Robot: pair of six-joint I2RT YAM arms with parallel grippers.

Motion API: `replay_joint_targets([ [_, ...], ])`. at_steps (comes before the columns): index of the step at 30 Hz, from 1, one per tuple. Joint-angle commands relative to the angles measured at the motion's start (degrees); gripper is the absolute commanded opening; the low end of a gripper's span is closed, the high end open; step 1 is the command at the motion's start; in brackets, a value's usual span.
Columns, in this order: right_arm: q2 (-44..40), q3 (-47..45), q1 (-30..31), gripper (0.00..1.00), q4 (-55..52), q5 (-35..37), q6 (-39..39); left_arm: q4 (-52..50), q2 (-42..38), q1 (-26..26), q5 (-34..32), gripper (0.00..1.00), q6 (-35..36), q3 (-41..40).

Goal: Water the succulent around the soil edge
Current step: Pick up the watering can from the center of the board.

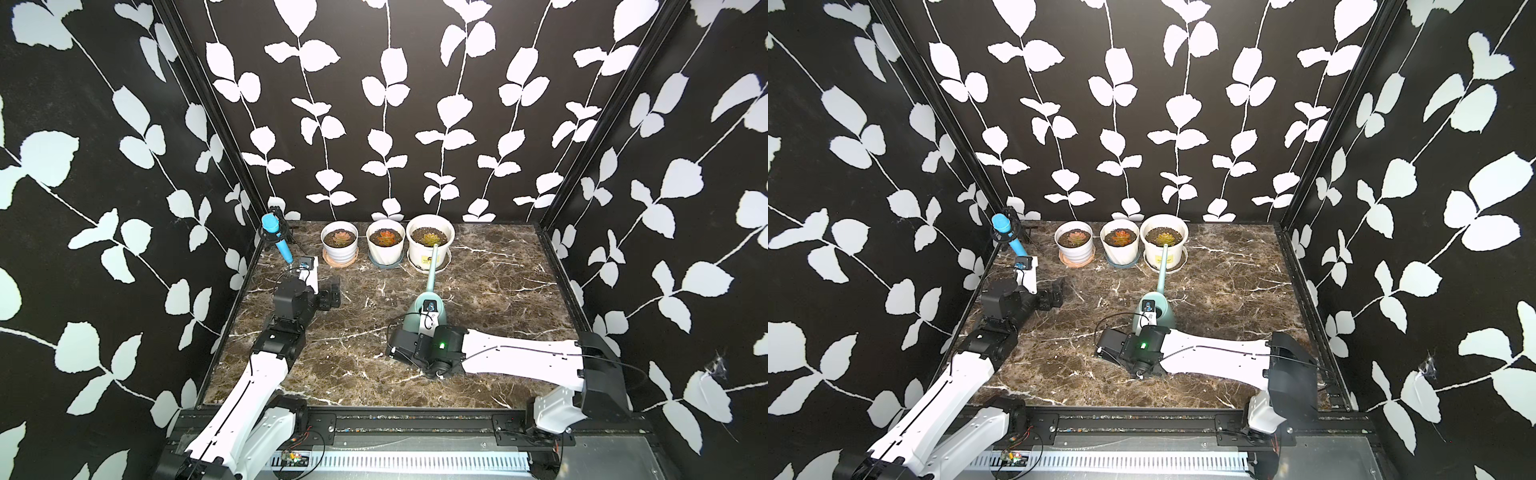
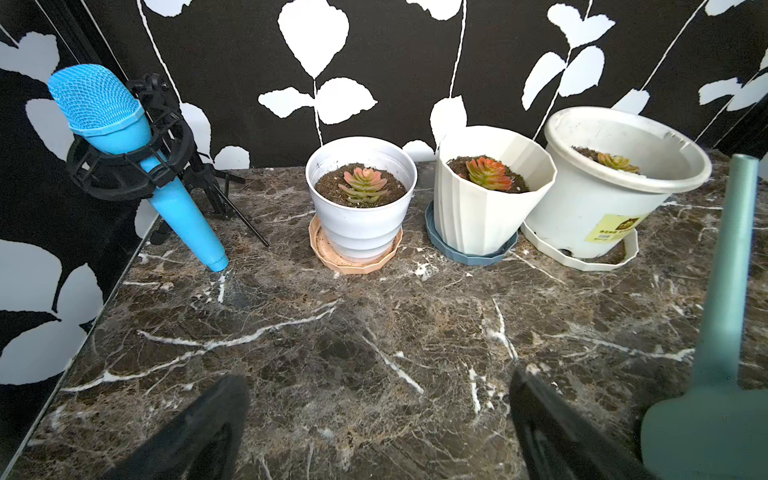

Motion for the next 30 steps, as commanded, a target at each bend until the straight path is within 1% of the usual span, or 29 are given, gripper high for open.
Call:
replay_joint_targets([
  [1,0.51,-0.79,-0.61,0.44,1.01,1.55,0.19,0.99,0.04,-0.39,0.72,0.99,0.6,-0.69],
  [8,0.5,-1.42,-1.07,0.42,3.06,2.63,0.12,1.02,0.19,-0.67,0.94,0.99,0.65,-0.72],
  [17,0.89,-1.68,-1.16,0.37,0.75,3.36,1.83,0.99,0.58,-1.01,1.07,0.99,0.91,-0.57],
  [23,0.88,-1.42,-1.51,0.28,-1.25,3.43,2.24,0.87,0.61,-1.25,1.21,0.99,0.97,-0.62],
  [28,0.87,-0.95,-1.69,0.25,-3.21,3.41,1.27,0.84,0.58,-1.45,1.15,0.99,1.05,-0.73],
  [30,1.63,-0.39,-1.95,0.22,-4.25,3.15,0.29,0.85,0.52,-1.51,1.11,0.99,1.02,-0.68],
])
